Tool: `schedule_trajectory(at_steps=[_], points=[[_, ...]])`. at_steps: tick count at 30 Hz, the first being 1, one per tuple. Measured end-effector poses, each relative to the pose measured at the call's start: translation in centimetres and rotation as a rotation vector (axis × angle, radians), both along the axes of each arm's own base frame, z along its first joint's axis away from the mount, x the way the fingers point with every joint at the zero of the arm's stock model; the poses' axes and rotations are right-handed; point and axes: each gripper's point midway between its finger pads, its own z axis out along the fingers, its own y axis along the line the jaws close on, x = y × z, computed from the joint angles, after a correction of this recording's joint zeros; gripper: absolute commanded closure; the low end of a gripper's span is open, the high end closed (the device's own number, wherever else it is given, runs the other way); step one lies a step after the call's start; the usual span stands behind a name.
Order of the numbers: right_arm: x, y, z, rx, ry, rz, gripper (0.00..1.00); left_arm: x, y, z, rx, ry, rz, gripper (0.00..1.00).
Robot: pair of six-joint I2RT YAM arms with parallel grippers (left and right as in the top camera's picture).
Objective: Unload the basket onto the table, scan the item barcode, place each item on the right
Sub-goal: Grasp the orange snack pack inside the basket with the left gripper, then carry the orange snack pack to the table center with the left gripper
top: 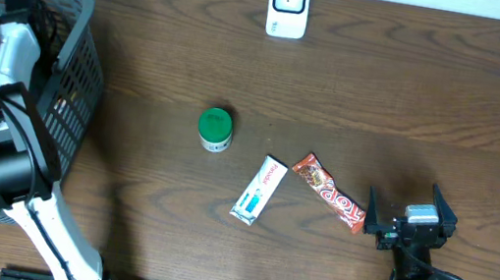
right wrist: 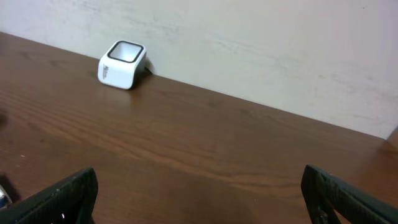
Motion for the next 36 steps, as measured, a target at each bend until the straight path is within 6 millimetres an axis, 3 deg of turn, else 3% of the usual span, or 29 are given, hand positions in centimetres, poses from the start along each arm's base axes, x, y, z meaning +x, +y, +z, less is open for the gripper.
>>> schedule_trajectory(at_steps=[4,7,11,12,13,14,16,20,24,28,32,36], points=[[0.0,0.0,0.0,0.000,0.000,0.000,0.01,-1.9,1.4,0.7,-0.015,0.041,0.046,0.40],[0.0,0.0,0.0,0.000,0.000,0.000,0.01,-3.1,2.9,3.3,0.001,0.022,0.087,0.40],[0.0,0.0,0.0,0.000,0.000,0.000,0.01,-3.8,4.4,10.7,0.079,-0.125,0.127,0.40],[0.0,0.0,0.0,0.000,0.000,0.000,0.01,-4.2,4.4,14.9,0.127,-0.217,0.126,0.40],[0.0,0.0,0.0,0.000,0.000,0.000,0.01,-4.4,4.0,17.4,0.151,-0.276,0.119,0.40],[0.0,0.0,0.0,0.000,0.000,0.000,0.01,-4.9,3.3,20.8,0.183,-0.358,0.107,0.40],[0.0,0.0,0.0,0.000,0.000,0.000,0.01,-6.0,1.5,25.0,0.212,-0.462,0.079,0.40],[0.0,0.0,0.0,0.000,0.000,0.000,0.01,-8.5,-4.7,31.1,0.216,-0.631,-0.041,0.40],[0.0,0.0,0.0,0.000,0.000,0.000,0.01,-9.8,-12.1,32.9,0.123,-0.701,-0.227,0.40],[0.0,0.0,0.0,0.000,0.000,0.000,0.01,-9.5,-19.0,32.6,0.003,-0.714,-0.420,0.40],[0.0,0.0,0.0,0.000,0.000,0.000,0.01,-9.1,-25.5,30.2,-0.087,-0.642,-0.592,0.40],[0.0,0.0,0.0,0.000,0.000,0.000,0.01,-8.8,-29.9,26.5,-0.096,-0.517,-0.691,0.40]])
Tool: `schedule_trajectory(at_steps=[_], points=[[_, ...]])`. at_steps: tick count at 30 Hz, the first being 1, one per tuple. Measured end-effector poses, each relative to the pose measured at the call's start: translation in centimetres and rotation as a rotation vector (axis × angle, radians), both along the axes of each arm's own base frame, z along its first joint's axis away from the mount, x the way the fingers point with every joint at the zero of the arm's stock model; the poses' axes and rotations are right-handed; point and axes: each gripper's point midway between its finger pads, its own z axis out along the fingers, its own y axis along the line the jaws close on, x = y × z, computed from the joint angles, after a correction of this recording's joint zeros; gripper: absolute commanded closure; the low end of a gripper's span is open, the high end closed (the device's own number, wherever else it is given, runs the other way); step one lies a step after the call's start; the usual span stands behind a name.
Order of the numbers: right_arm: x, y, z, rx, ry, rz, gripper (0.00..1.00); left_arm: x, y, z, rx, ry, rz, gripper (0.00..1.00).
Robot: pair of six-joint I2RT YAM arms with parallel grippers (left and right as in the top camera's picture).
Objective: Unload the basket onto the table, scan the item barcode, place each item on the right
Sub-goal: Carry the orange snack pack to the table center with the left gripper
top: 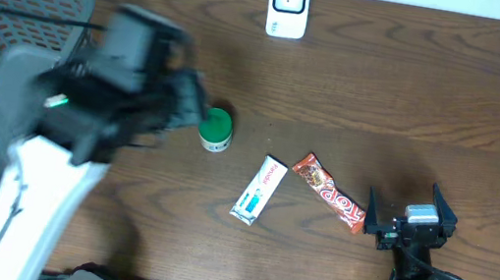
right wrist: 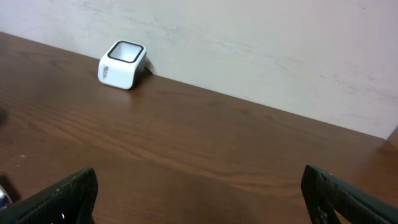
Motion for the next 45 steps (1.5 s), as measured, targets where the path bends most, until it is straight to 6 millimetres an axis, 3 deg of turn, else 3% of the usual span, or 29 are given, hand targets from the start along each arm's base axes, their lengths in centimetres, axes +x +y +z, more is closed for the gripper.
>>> schedule_trajectory(at_steps=[8,15,25,34,39,45], points=[[0.0,0.0,0.0,0.000,0.000,0.000,0.01,1.7,-7.9,-8.6,0.131,0.179,-0.137,0.39],[0.0,0.0,0.0,0.000,0.000,0.000,0.01,3.4,-12.1,-16.0,0.196,0.267,-0.193,0.39],[0.0,0.0,0.0,0.000,0.000,0.000,0.01,6.2,-15.9,-20.0,0.159,0.211,-0.221,0.39],[0.0,0.0,0.0,0.000,0.000,0.000,0.01,7.3,-17.3,-23.5,0.151,0.221,-0.199,0.39],[0.0,0.0,0.0,0.000,0.000,0.000,0.01,7.7,-17.8,-24.2,0.136,0.217,-0.179,0.05],[0.0,0.0,0.0,0.000,0.000,0.000,0.01,7.7,-18.4,-24.2,0.135,0.201,-0.204,0.02]])
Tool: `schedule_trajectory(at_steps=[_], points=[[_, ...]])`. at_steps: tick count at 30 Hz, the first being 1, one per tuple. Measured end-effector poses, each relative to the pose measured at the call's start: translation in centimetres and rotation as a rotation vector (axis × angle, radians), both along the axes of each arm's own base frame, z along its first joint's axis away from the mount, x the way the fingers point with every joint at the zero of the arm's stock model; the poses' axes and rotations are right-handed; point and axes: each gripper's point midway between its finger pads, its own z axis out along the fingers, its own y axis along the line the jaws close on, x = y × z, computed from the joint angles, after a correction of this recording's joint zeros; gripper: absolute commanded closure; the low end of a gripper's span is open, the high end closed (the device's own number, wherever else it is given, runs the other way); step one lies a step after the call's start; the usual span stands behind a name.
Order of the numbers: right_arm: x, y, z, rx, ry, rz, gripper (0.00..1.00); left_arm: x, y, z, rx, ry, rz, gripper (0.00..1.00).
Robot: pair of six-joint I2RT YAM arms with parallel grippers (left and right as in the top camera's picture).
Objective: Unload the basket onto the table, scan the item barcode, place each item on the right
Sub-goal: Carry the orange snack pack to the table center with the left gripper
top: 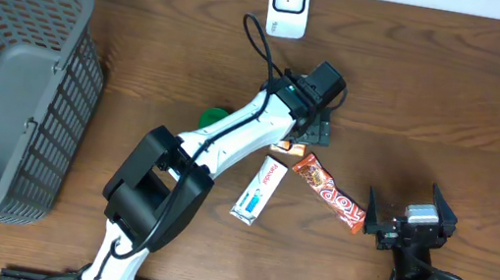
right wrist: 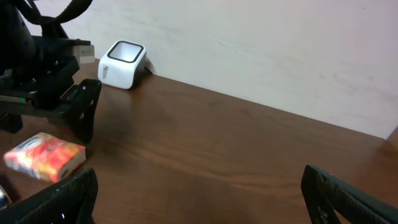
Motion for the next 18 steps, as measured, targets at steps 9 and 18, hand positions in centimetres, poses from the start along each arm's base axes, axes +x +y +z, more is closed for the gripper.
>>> schedule_trajectory(at_steps=[9,18], points=[[0.0,0.0,0.0,0.000,0.000,0.000,0.01,-0.6,2.2,2.9,0.099,-0.059,-0.101,0.02],[0.0,0.0,0.0,0.000,0.001,0.000,0.01,1.3,9.4,30.8,0.110,-0.865,-0.039,0.02]])
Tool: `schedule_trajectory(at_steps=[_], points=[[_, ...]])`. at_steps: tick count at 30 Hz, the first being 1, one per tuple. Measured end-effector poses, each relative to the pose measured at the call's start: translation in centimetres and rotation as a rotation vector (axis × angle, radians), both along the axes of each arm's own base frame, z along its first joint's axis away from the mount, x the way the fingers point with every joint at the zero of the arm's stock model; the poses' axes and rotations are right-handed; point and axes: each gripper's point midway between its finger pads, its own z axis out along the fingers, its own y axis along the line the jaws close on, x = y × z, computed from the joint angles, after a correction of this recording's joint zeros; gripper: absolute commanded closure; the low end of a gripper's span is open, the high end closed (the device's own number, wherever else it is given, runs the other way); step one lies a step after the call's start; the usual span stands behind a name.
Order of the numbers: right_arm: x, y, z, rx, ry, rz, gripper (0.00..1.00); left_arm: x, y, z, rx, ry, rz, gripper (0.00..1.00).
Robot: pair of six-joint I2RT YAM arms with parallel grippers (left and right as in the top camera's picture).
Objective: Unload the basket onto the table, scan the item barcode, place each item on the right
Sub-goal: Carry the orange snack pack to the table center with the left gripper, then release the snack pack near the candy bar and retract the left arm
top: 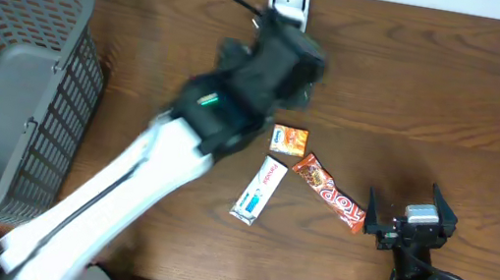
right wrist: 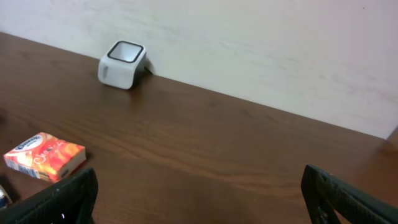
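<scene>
A small orange box [top: 289,140] lies flat on the table, seen also in the right wrist view [right wrist: 45,156]. The white barcode scanner [top: 288,5] stands at the far edge [right wrist: 122,65]. My left arm is a blur across the table middle, its gripper [top: 287,61] between box and scanner, apart from the box; its jaws are too smeared to read. My right gripper [top: 406,223] rests open at the near right, empty, its fingers [right wrist: 68,198] wide apart.
A red candy bar [top: 329,192] and a white-and-teal packet [top: 259,190] lie near the box. A grey mesh basket [top: 70,83] fills the left side. The left arm covers the spot beside the packet. A pale wall runs behind the scanner.
The left gripper was down at the orange box; now it is blurred, farther back and to the left toward the scanner. The box lies alone on the table. The right arm has not moved.
The left arm was first inside the basket, with no orange box on the table. Then it was out over the table near a green cup. Then its gripper stood at an orange box beside the candy bar. Now the box lies free.
</scene>
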Motion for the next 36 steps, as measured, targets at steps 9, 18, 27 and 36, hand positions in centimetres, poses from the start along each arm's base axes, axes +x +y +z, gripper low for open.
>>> schedule_trajectory(at_steps=[9,18,27,36], points=[[0.0,0.0,0.0,0.000,-0.001,0.000,0.01,-4.7,15.0,17.7,0.081,-0.504,0.283,0.02],[0.0,0.3,0.4,0.031,-0.010,0.019,0.01,-3.8,23.1,14.3,0.330,-0.358,0.335,0.02],[-1.5,3.1,0.7,0.293,0.130,0.158,0.01,-9.9,22.6,13.5,0.278,-0.468,0.164,0.01],[-5.6,3.8,5.7,0.469,0.341,0.145,0.01,-15.5,20.6,13.0,0.197,-0.708,0.067,0.02]])
